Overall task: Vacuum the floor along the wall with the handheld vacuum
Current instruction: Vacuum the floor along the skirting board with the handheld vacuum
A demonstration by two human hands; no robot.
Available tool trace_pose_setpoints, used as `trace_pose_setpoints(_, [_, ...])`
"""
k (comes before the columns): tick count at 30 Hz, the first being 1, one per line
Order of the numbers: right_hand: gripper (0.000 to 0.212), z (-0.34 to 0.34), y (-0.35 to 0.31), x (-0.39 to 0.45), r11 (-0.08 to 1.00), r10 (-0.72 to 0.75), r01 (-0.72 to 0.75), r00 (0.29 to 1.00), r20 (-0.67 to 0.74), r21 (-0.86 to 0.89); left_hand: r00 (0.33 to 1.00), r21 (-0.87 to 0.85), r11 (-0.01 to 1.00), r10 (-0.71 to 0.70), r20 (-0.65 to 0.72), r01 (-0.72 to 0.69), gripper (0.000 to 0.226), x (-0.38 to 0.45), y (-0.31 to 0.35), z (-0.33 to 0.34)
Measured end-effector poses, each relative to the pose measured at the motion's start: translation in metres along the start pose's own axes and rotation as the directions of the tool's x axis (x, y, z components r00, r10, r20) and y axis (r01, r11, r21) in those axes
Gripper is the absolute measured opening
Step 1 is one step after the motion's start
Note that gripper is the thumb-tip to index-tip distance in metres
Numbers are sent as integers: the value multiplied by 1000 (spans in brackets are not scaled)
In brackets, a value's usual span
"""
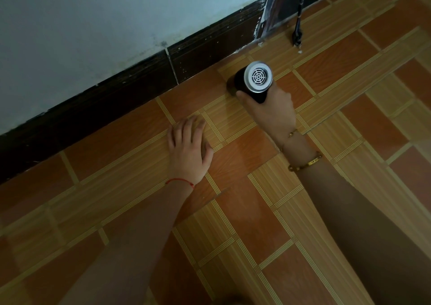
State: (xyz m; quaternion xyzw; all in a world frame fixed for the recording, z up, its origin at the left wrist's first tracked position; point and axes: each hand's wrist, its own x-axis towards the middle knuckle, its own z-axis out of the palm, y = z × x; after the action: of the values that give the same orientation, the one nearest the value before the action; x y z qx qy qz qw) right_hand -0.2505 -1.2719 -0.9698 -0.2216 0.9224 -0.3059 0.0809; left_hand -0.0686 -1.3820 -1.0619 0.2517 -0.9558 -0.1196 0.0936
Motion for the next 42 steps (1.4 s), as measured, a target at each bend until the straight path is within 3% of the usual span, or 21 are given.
trace_pose_setpoints(4, [68, 11, -4, 0, 992, -120, 115, 981, 151, 42, 1000, 1, 1000, -4, 1, 4, 53, 1, 1, 0])
trace_pose_setpoints(16, [75, 15, -6, 65, 995, 98, -95, 987, -129, 32, 1000, 4, 1000, -10, 17, 10, 55, 1, 1, 0])
trace_pose_setpoints(27, [78, 41, -22, 36, 993, -86, 83, 996, 36, 80, 1000, 40, 999, -7, 6, 7, 55, 0, 1, 0])
trace_pose_setpoints(36, [80, -7, 15, 42, 987, 161, -161, 978, -130, 9, 999, 61, 998, -17, 45, 15, 56, 1, 2, -2])
trace_pose_setpoints(42, [82, -7, 12, -7, 998, 63, -63, 998, 7, 5, 999, 96, 995, -10, 48, 6, 56, 0, 5, -1])
